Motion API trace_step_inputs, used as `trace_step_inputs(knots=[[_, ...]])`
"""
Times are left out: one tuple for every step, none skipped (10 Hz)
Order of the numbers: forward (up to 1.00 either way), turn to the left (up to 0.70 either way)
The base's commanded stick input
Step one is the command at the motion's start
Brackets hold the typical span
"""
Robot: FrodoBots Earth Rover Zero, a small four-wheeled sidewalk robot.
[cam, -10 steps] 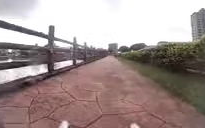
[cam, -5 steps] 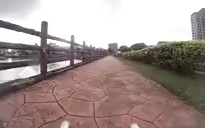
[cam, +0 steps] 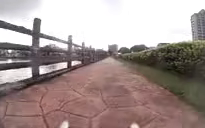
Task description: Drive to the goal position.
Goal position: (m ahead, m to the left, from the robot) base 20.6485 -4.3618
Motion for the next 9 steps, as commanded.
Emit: trace_step_inputs(knots=[[0.70,0.00],[0.70,0.00],[0.70,0.00],[0.70,0.00],[0.70,0.00],[0.70,0.00],[0.70,0.00],[0.70,0.00],[0.70,0.00]])
